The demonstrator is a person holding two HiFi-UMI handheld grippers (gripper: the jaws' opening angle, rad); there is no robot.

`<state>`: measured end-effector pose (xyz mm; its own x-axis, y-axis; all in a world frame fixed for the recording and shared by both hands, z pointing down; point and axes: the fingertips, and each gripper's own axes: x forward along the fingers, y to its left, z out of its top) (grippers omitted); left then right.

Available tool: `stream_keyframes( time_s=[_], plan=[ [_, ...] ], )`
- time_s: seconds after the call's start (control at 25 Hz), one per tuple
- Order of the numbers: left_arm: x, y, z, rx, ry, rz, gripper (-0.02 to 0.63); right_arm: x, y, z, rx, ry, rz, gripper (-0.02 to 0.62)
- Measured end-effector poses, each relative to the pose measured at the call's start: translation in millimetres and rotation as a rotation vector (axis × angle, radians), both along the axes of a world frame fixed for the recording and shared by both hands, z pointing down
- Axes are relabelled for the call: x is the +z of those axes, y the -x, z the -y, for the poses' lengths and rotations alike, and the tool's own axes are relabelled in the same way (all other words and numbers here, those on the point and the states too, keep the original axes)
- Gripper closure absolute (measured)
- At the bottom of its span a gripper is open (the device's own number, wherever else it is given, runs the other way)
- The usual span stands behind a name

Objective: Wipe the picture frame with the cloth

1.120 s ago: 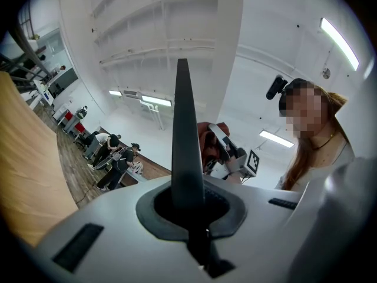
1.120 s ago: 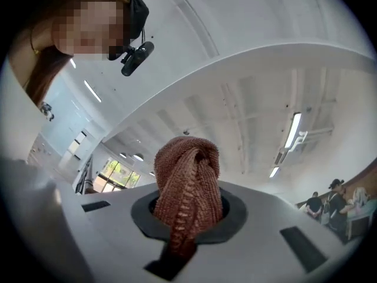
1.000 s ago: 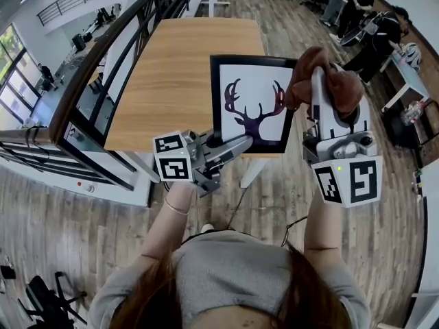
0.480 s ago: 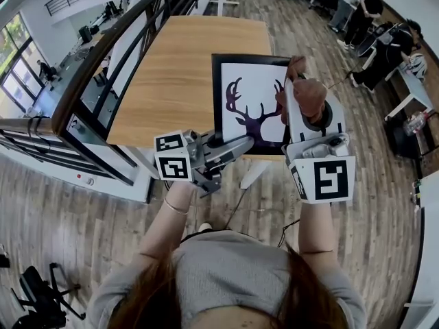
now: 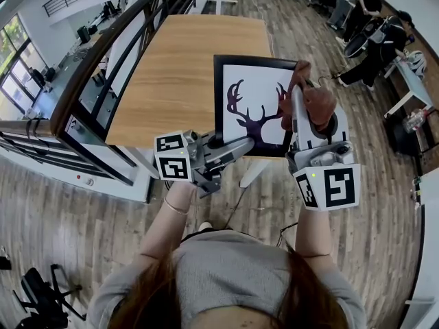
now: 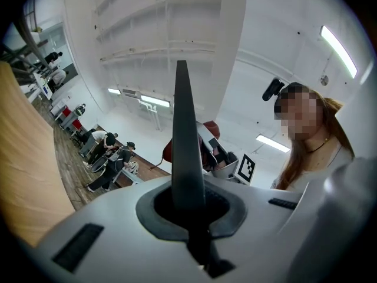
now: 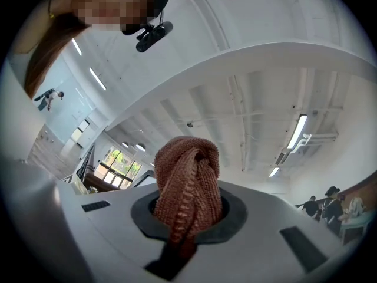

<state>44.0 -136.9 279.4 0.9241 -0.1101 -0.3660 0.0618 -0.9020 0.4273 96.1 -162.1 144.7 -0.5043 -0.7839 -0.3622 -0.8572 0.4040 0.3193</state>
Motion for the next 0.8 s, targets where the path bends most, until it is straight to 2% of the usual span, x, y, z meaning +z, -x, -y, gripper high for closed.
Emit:
stream_keyframes(
  time_s=[0.08,0.16,0.36,0.48,0.56,0.72,0.8],
  plan=[
    [-1,0,0,0.012,0.012,-0.022,0.586,-7,-8,-2,-0.005,-0.013,0.052,0.549],
    [-2,0,0,0.007,0.009,-0.024,0.586,-7,-10,-7,-0.015,-0.01,0.06,0.549],
    [-4,1,-1,-0.036,-0.018,0.015,0.586,14,-6,-15,0.017,0.013,-0.036,0.551],
    [-6,2,0,-0.044,-0.022,0.012,0.586,20,-4,-15,0.039,0.011,-0.049,0.549],
    [-5,4,0,-0.035,-0.019,-0.003,0.586,19,-3,-15,0.022,0.005,0.017,0.549],
    [-3,5,0,0.0,0.015,-0.059,0.587,8,-34,-16,-0.004,-0.017,0.323,0.549],
    [-4,4,0,-0.006,0.011,-0.057,0.586,5,-57,-16,0.035,-0.03,0.402,0.549]
  ],
)
